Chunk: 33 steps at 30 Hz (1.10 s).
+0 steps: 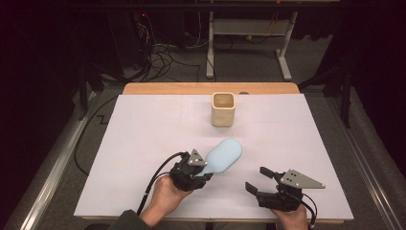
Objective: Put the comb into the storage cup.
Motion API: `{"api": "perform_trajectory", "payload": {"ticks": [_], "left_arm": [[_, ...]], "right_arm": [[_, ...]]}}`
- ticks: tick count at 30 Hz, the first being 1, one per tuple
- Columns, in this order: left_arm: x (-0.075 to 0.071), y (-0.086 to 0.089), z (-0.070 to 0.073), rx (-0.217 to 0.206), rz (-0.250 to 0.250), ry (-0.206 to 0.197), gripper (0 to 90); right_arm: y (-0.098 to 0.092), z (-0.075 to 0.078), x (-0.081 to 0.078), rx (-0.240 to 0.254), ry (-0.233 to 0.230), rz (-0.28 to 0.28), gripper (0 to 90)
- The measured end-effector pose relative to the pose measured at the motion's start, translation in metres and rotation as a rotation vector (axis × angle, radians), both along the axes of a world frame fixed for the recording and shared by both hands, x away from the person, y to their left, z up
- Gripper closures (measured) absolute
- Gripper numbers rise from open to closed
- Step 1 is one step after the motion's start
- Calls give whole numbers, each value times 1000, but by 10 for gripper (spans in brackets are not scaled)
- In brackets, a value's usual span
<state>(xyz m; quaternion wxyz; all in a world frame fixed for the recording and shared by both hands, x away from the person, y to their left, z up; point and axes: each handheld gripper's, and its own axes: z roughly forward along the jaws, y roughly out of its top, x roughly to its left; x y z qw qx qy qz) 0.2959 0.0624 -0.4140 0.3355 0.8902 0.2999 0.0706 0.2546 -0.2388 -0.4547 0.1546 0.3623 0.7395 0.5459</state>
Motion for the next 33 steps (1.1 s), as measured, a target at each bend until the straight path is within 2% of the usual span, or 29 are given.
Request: {"api": "perform_trajectory", "payload": {"ticks": [9, 20, 21, 25, 33], "left_arm": [[-2, -7, 1, -5, -18, -6, 691], [-4, -12, 0, -5, -34, -6, 691], [-4, -13, 0, -7, -38, -3, 691], [-5, -14, 0, -7, -42, -4, 691], [-7, -19, -1, -5, -55, -4, 691]], "right_arm": [[8, -2, 6, 32, 41, 29, 194], [16, -3, 13, 42, 83, 56, 196], [17, -3, 14, 63, 97, 66, 197], [21, -4, 16, 75, 114, 74, 197], [28, -4, 20, 76, 123, 90, 197]]}}
